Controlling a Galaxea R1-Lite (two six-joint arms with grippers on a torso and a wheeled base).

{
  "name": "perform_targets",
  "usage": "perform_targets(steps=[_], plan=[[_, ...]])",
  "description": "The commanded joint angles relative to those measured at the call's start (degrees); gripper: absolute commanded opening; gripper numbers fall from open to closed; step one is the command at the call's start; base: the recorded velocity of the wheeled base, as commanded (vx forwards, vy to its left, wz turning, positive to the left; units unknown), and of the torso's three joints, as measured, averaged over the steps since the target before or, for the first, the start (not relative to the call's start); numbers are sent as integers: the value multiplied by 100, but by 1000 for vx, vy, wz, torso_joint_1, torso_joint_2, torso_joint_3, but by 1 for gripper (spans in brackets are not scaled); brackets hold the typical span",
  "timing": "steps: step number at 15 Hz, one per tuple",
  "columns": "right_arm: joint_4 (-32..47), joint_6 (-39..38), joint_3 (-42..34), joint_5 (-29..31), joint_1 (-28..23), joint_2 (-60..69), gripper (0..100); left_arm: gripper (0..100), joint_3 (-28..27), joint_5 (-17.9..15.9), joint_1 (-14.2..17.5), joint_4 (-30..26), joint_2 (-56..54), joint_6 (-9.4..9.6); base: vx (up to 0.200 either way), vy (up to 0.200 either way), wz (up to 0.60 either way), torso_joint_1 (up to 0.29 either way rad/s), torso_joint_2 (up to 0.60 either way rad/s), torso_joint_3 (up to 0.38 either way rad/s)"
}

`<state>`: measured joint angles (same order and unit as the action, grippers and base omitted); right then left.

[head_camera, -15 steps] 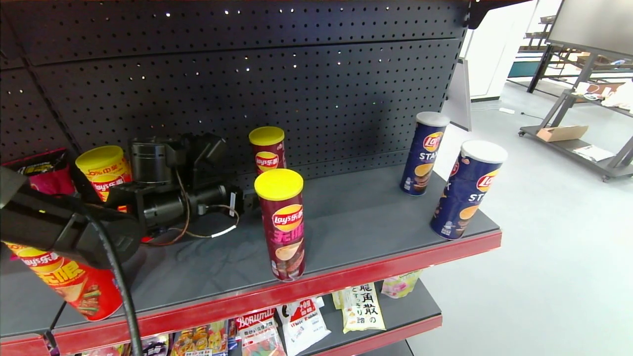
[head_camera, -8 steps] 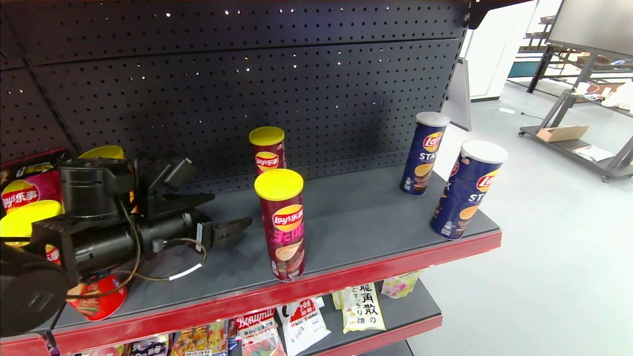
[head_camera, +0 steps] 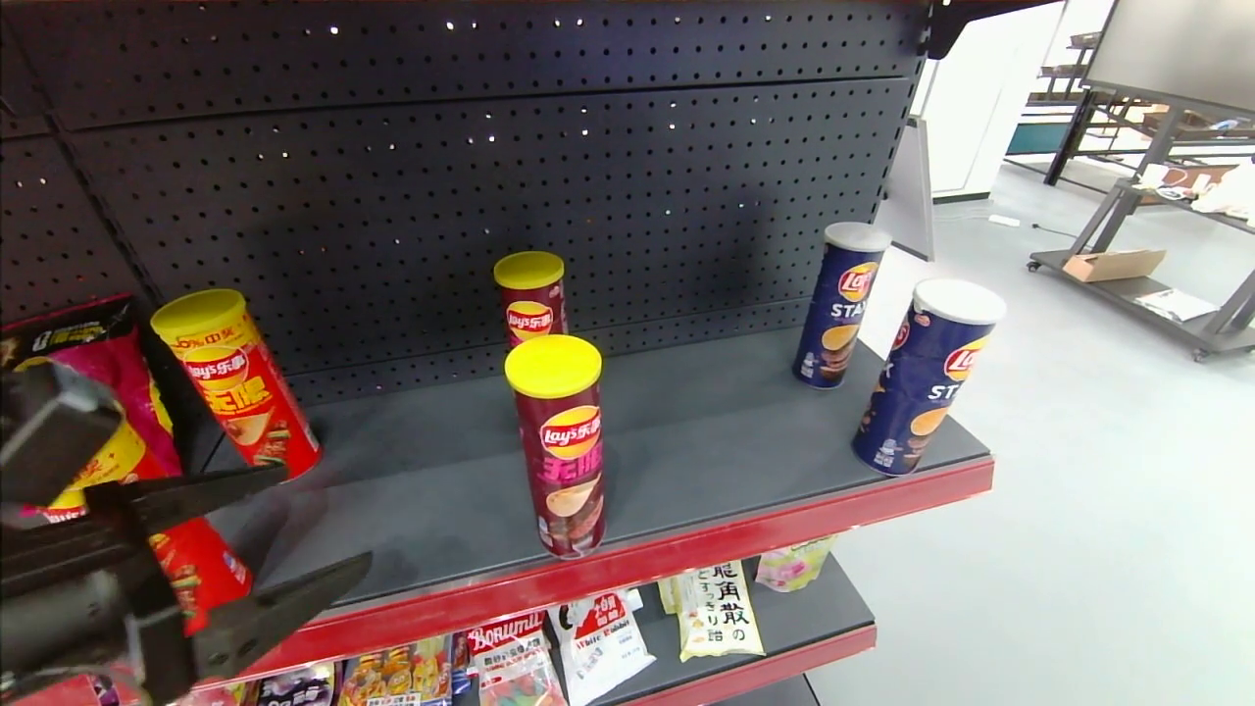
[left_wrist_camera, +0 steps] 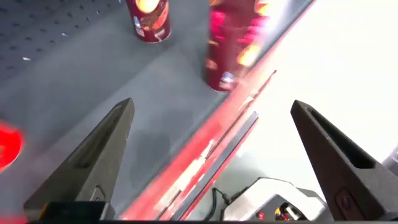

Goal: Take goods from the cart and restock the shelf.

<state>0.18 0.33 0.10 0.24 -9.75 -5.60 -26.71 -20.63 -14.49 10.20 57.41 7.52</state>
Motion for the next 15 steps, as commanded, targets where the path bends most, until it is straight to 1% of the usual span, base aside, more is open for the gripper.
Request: perform_targets(steps=[1, 2, 3, 4, 5, 6, 7, 8, 10, 12, 13, 15], plan=[[-1, 2, -1, 2, 0, -3, 100, 100, 61, 639, 245, -1302, -2858, -5, 0, 0, 0, 0, 0, 0], [-1, 2, -1, 2, 0, -3, 100, 100, 69, 902, 263, -1398, -3183, 4, 0, 0, 0, 0, 0, 0], [-1, 2, -1, 2, 0, -3, 100, 100, 131, 1052, 263, -1671, -3807, -75, 0, 0, 0, 0, 0, 0], [-1, 2, -1, 2, 0, -3, 100, 100, 148, 1096, 263, -1785, -4071, -190, 0, 0, 0, 0, 0, 0], [-1, 2, -1, 2, 0, -3, 100, 100, 148, 1307, 263, -1943, -4545, -278, 0, 0, 0, 0, 0, 0], [-1, 2, -1, 2, 0, -3, 100, 100, 210, 1474, 263, -2084, -4879, -304, 0, 0, 0, 0, 0, 0], [-1, 2, -1, 2, 0, -3, 100, 100, 439, 1694, 272, -2277, -5187, -313, 0, 0, 0, 0, 0, 0], [-1, 2, -1, 2, 0, -3, 100, 100, 491, 1896, 272, -2251, -5160, -365, 0, 0, 0, 0, 0, 0], [-1, 29, -1, -16, 8, -12, 100, 100, 553, 2098, 289, -2260, -4958, -383, 0, 0, 0, 0, 0, 0], [-1, 37, -1, -33, 8, -12, 100, 100, 588, 2766, 456, -2268, -4598, -383, 0, 0, 0, 0, 0, 0], [-1, 11, -1, -33, 8, -12, 100, 100, 606, 2906, 483, -2268, -4545, -383, 0, 0, 0, 0, 0, 0], [-1, 46, -1, -33, 8, -12, 100, 100, 729, 3117, 483, -2277, -4572, -374, 0, 0, 600, 2, 5, 2]])
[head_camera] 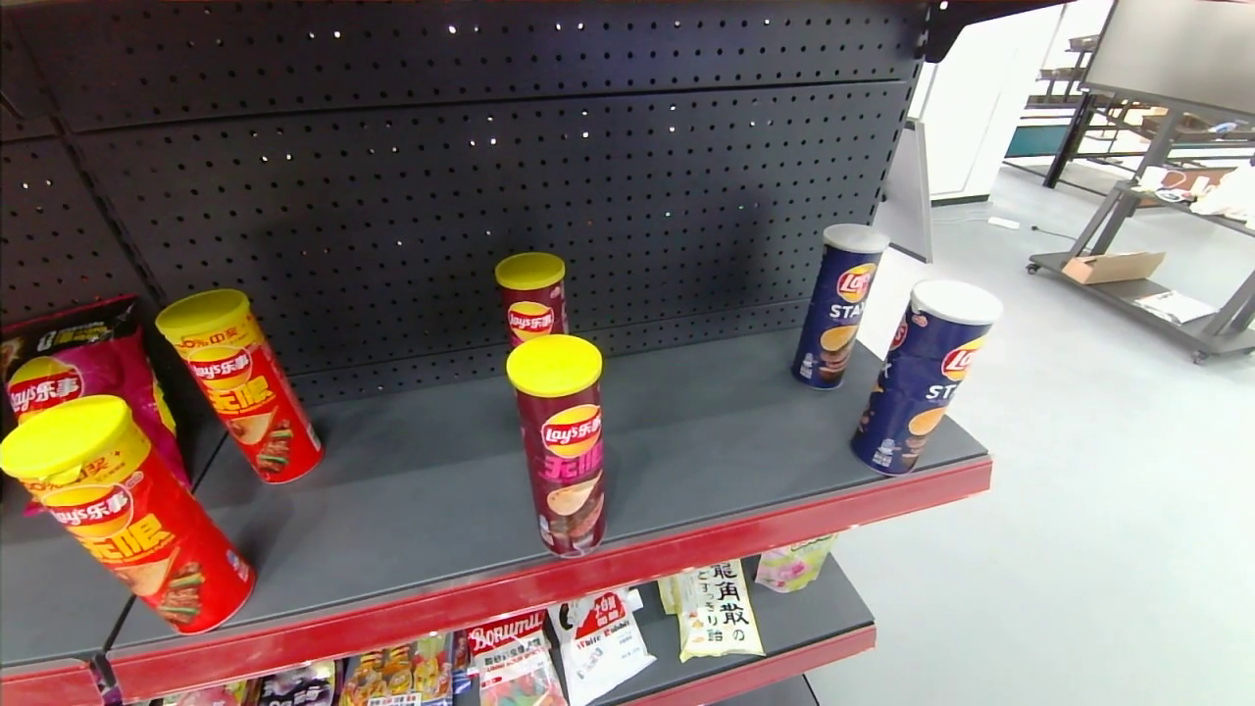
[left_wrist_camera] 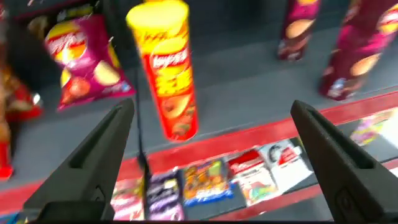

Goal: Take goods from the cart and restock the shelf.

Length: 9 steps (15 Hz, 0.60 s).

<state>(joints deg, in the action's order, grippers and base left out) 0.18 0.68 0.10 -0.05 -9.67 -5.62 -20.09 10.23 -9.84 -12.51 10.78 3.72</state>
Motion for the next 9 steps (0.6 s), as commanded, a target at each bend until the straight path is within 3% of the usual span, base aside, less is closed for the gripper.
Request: perform_targets(steps=[1, 6, 9], plan=[[-1, 11, -1, -4, 0, -9, 100, 100, 119, 76, 17, -6, 47, 15, 0, 0, 600, 7, 7, 2], [-1, 11, -1, -4, 0, -9, 100, 100, 489, 155, 17, -41, -498, 50, 0, 0, 600, 1, 2, 4], [-1, 11, -1, -13, 9, -9, 100, 100, 629, 49, 17, -6, -498, 15, 0, 0, 0, 0, 0, 0]])
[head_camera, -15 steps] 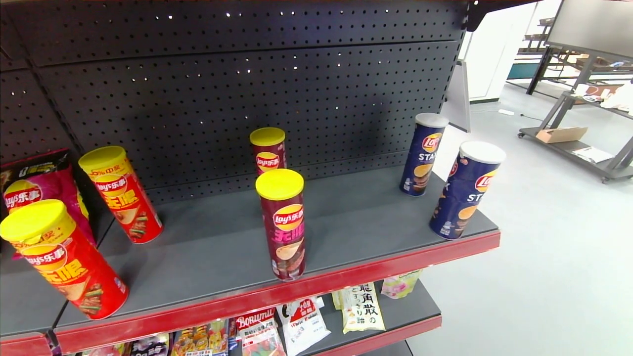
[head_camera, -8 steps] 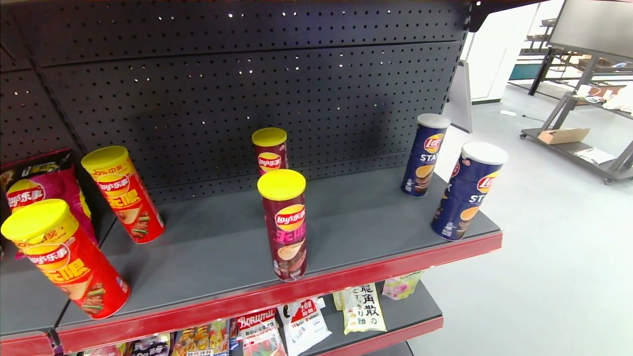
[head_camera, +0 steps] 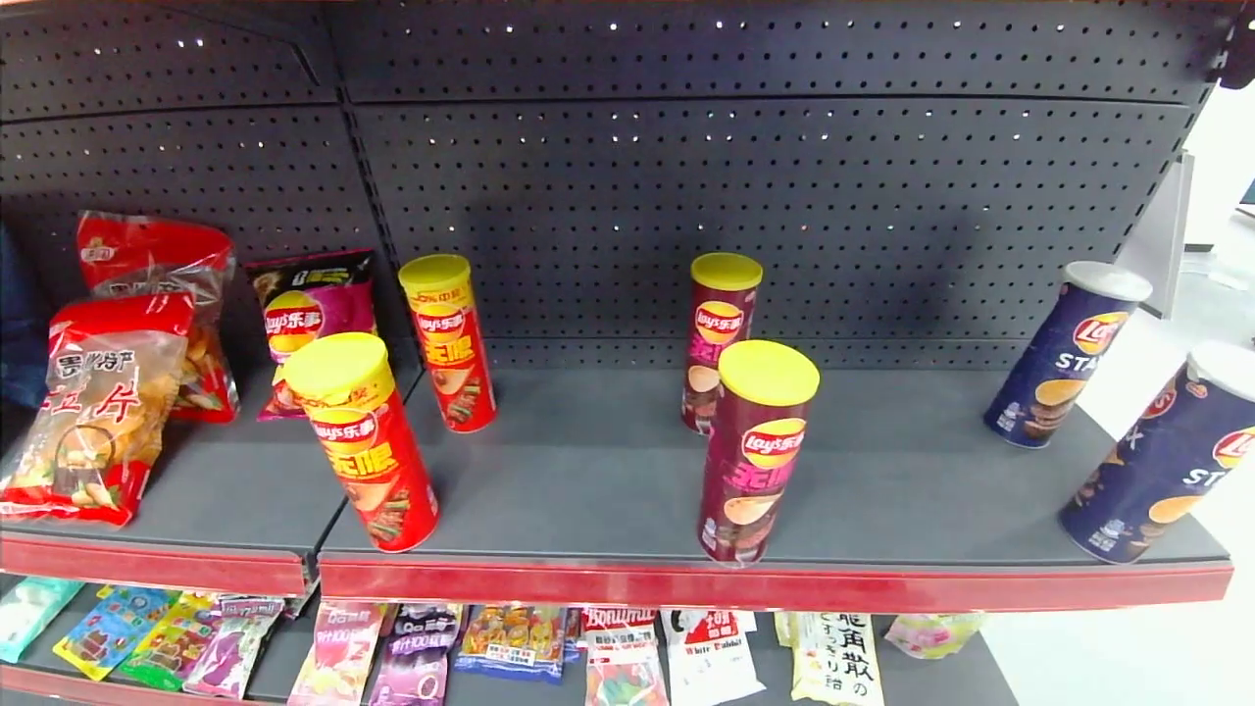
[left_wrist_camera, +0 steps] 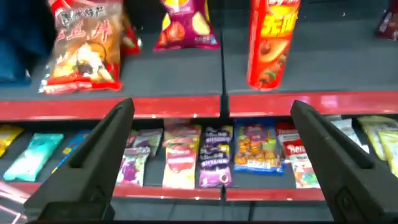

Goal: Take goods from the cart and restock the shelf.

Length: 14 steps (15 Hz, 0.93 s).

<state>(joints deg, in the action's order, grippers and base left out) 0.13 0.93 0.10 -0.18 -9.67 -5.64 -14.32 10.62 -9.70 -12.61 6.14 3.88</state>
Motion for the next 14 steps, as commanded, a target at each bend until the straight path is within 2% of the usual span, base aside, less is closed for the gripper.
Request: perform_targets(steps=[1, 2, 3, 5, 7, 8, 9, 10, 12, 14], plan=[[-110, 118, 201, -131, 9, -16, 100, 100, 369, -253, 4, 223, -34, -19, 0, 0, 0, 0, 0, 0], [-128, 74, 808, -483, 123, -279, 100, 100, 624, -367, 4, 531, -43, -19, 0, 0, 0, 0, 0, 0], [118, -14, 1599, -1036, 378, -1413, 100, 100, 1415, -526, -5, 1542, -34, 34, 0, 0, 0, 0, 0, 0], [110, 567, 1880, -1458, 782, -2169, 100, 100, 1353, -491, 4, 1384, -34, -89, 0, 0, 0, 0, 0, 0], [83, 839, 1906, -1713, 1591, -2951, 100, 100, 1371, -306, 4, 1436, -34, -150, 0, 0, 0, 0, 0, 0], [83, 830, 1897, -1704, 1881, -3259, 100, 100, 1380, -174, 4, 1436, -34, -273, 0, 0, 0, 0, 0, 0], [39, 830, 1915, -1704, 2250, -3716, 100, 100, 1380, -139, 4, 1436, -34, -581, 0, 0, 0, 0, 0, 0], [-180, 813, 1941, -1687, 2391, -4138, 100, 100, 1388, -130, -5, 1427, -34, -730, 0, 0, 0, 0, 0, 0], [-954, 821, 2029, -1520, 2619, -5175, 100, 100, 1380, -148, -5, 1410, -34, -704, 0, 0, 0, 0, 0, 0], [-1437, 804, 2135, -1089, 2874, -6142, 100, 100, 1380, -148, 4, 1419, -34, -686, 0, 0, 0, 0, 0, 0]])
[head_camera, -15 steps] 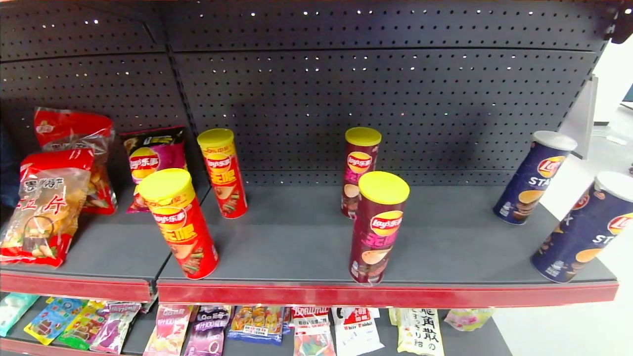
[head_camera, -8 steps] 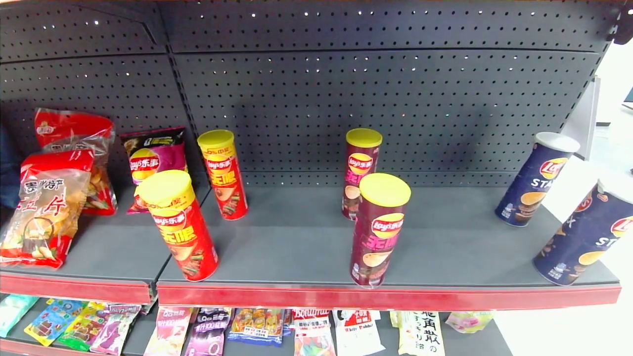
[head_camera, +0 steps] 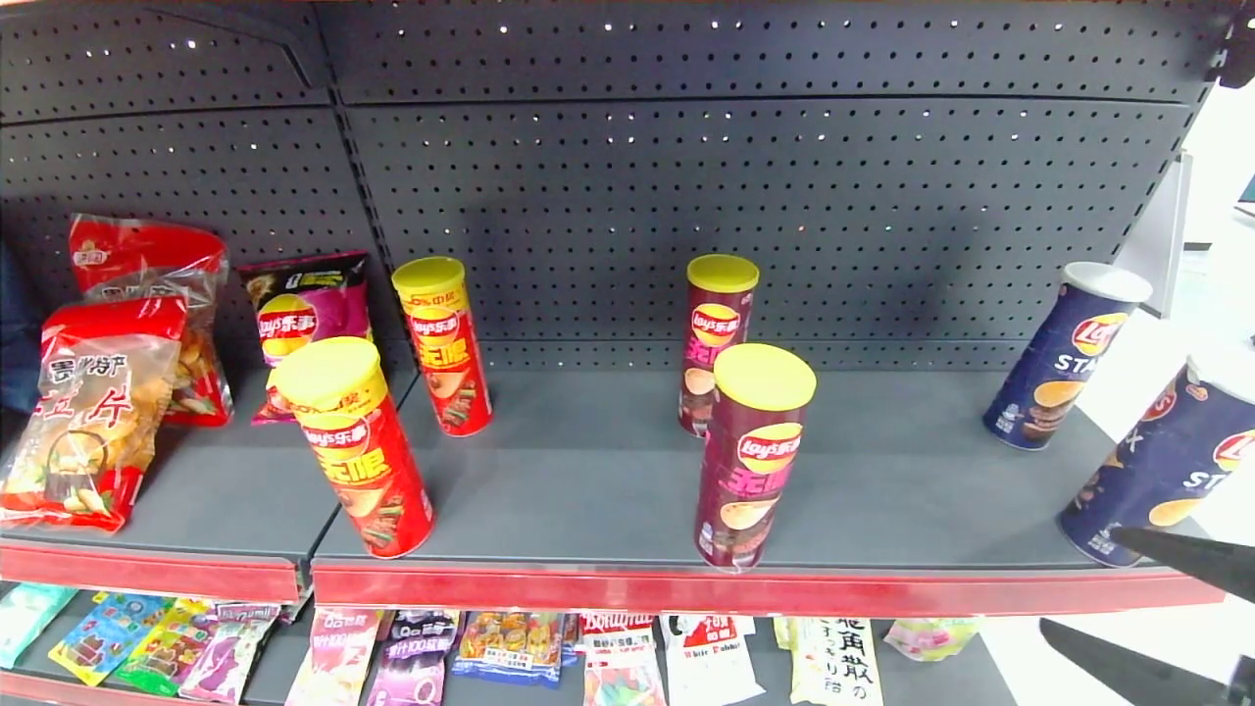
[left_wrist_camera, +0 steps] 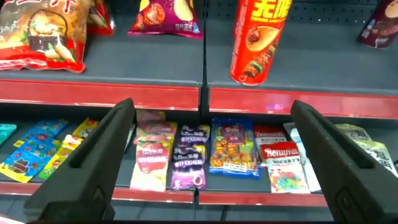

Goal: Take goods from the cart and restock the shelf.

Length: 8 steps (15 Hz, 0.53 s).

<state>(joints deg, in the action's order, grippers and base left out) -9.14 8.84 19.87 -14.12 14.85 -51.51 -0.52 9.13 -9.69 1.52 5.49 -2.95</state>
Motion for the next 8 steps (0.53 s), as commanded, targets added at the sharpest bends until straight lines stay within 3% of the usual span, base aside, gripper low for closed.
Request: perform_targets(steps=[1, 3, 8], plan=[[-685, 30, 175, 480, 545, -1960, 100, 100, 0, 1, 2, 6, 32, 23, 0, 0, 0, 0, 0, 0], [-808, 13, 360, 603, 669, -2531, 100, 100, 0, 19, 2, 15, 32, 181, 0, 0, 0, 0, 0, 0], [-835, 4, 913, 805, 677, -3498, 100, 100, 0, 36, -6, 15, 32, 190, 0, 0, 0, 0, 0, 0]])
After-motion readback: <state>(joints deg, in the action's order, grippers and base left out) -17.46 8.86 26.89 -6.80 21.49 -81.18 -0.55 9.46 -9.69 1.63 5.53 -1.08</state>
